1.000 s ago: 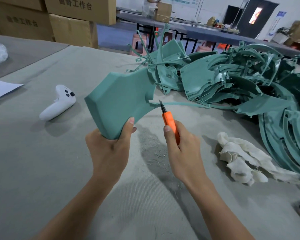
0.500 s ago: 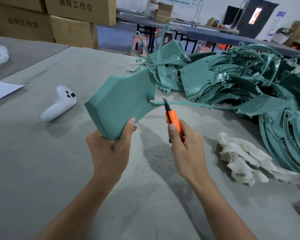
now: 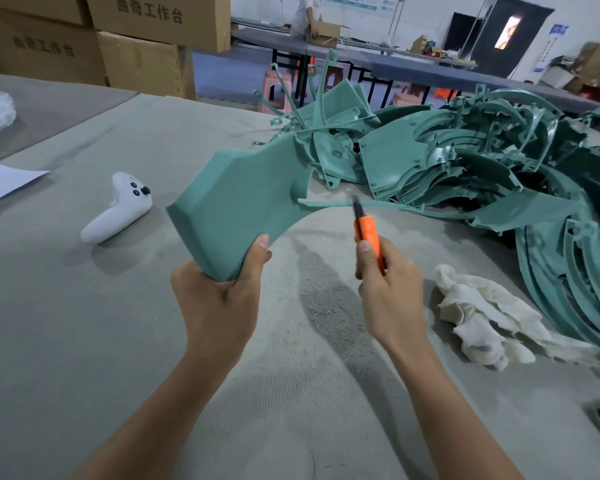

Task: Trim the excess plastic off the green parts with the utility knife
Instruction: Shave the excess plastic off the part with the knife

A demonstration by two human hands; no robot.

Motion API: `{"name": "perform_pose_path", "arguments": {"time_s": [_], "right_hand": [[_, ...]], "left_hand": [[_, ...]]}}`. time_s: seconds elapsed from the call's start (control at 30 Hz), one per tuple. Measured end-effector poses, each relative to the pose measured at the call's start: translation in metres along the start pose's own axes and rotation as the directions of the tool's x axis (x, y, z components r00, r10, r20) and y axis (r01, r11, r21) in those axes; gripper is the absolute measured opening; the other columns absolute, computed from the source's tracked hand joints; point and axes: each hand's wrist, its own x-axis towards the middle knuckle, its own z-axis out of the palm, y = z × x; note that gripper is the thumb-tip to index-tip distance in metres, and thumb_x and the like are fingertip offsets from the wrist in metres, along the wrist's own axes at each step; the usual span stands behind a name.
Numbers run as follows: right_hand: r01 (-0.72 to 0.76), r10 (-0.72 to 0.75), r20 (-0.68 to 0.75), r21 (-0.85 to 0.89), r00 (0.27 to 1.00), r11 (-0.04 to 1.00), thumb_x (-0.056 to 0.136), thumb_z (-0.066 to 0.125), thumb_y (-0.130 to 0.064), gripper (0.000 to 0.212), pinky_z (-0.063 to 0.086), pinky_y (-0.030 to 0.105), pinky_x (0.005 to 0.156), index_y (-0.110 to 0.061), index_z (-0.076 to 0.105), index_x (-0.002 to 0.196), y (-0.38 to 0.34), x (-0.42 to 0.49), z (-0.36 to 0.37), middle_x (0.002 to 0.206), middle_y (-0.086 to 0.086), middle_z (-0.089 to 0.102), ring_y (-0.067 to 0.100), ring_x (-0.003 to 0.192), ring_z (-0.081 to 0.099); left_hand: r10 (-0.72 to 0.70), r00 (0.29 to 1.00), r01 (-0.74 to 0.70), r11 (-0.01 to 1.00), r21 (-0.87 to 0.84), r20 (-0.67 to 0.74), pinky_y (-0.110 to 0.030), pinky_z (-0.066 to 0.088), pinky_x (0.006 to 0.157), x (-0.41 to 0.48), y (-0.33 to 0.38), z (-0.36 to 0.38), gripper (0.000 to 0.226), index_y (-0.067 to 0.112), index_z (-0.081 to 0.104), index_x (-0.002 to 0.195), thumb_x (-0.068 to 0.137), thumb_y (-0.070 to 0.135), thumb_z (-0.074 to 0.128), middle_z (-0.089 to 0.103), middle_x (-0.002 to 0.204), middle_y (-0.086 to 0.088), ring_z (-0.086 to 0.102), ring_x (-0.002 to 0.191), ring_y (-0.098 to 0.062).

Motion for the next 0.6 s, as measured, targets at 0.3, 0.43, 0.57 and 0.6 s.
{"name": "perform_pose_path", "arguments": {"time_s": [0.3, 0.43, 0.57, 0.6], "right_hand": [[0.12, -0.118, 0.056, -0.035, 0.991, 0.992, 0.099, 0.04, -0.038, 0.028, 0.029, 0.019, 0.047, -0.03, 0.045, 0.074, -0.013, -0.01, 0.011, 0.053, -0.009, 0.043, 0.007, 0.05, 0.045], [0.108, -0.105, 0.069, -0.047, 0.992, 0.993, 0.104, 0.044, -0.032, 0.029, 0.028, 0.021, 0.047, -0.027, 0.047, 0.076, -0.009, -0.009, 0.008, 0.054, -0.009, 0.044, 0.008, 0.049, 0.043], [0.074, -0.071, 0.066, -0.057, 0.995, 0.996, 0.104, 0.046, -0.031, 0.031, 0.03, 0.02, 0.047, -0.031, 0.044, 0.072, -0.007, -0.006, 0.004, 0.053, -0.009, 0.043, 0.007, 0.05, 0.044], [0.065, -0.061, 0.072, -0.055, 0.996, 0.996, 0.103, 0.045, -0.032, 0.03, 0.029, 0.021, 0.047, -0.03, 0.046, 0.073, -0.006, -0.006, 0.005, 0.054, -0.008, 0.044, 0.007, 0.051, 0.044]], "left_hand": [[-0.006, 1.0, 0.006, 1.0, 0.017, 0.002, -0.044, 0.056, 0.059, -0.001, 0.0, 0.001, 0.025, 0.051, 0.07, 0.072, 0.079, 0.028, 0.073, 0.069, 0.065, 0.017, 0.071, 0.066, -0.031], [0.002, 1.0, -0.002, 1.0, 0.023, -0.001, -0.045, 0.053, 0.055, -0.001, -0.001, 0.003, 0.022, 0.05, 0.07, 0.069, 0.078, 0.029, 0.073, 0.065, 0.062, 0.01, 0.068, 0.065, -0.037], [0.0, 1.0, 0.0, 1.0, 0.023, 0.011, -0.049, 0.053, 0.054, -0.002, -0.001, 0.005, 0.022, 0.048, 0.069, 0.067, 0.078, 0.029, 0.072, 0.063, 0.061, 0.009, 0.067, 0.065, -0.039], [-0.001, 1.0, 0.001, 1.0, 0.024, 0.009, -0.05, 0.052, 0.054, -0.002, -0.002, 0.005, 0.022, 0.048, 0.069, 0.067, 0.078, 0.03, 0.072, 0.062, 0.061, 0.01, 0.067, 0.064, -0.04]]}}
